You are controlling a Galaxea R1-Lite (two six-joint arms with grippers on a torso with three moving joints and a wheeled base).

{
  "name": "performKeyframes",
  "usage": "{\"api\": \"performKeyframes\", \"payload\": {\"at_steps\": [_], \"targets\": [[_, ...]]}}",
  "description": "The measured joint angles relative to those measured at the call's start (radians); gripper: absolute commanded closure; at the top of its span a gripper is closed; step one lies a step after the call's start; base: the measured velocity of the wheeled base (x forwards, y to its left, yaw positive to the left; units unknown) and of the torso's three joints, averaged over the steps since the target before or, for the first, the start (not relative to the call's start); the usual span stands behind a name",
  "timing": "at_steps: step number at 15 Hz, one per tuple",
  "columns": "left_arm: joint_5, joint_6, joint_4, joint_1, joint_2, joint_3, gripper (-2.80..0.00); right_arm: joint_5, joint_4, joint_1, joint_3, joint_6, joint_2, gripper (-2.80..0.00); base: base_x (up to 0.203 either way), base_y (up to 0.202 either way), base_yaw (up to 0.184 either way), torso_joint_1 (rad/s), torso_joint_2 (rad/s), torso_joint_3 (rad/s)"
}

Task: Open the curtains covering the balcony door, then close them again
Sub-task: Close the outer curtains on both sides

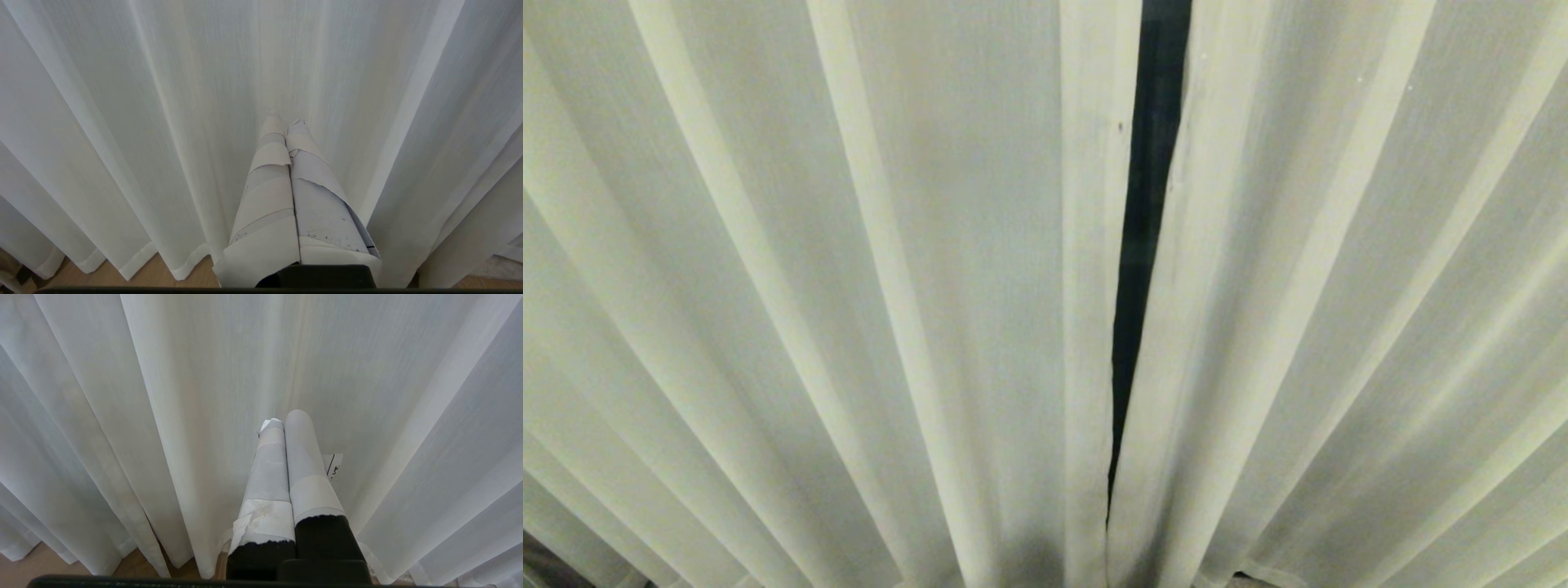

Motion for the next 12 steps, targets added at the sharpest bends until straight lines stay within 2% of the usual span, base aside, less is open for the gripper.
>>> {"api": "performKeyframes", "payload": {"at_steps": [3, 8, 12], "targets": [[0.000, 0.000, 0.000, 0.000, 0.000, 0.000, 0.00, 0.000, 0.000, 0.000, 0.000, 0.002, 0.000, 0.00, 0.000, 0.000, 0.000, 0.000, 0.00, 0.000], [0.000, 0.000, 0.000, 0.000, 0.000, 0.000, 0.00, -0.001, 0.000, 0.000, 0.000, 0.013, 0.000, 0.00, -0.003, 0.005, -0.114, 0.002, 0.00, 0.004], [0.000, 0.000, 0.000, 0.000, 0.000, 0.000, 0.00, -0.001, 0.000, 0.000, 0.000, 0.011, 0.000, 0.00, 0.000, 0.000, -0.013, 0.001, 0.00, 0.000]]}}
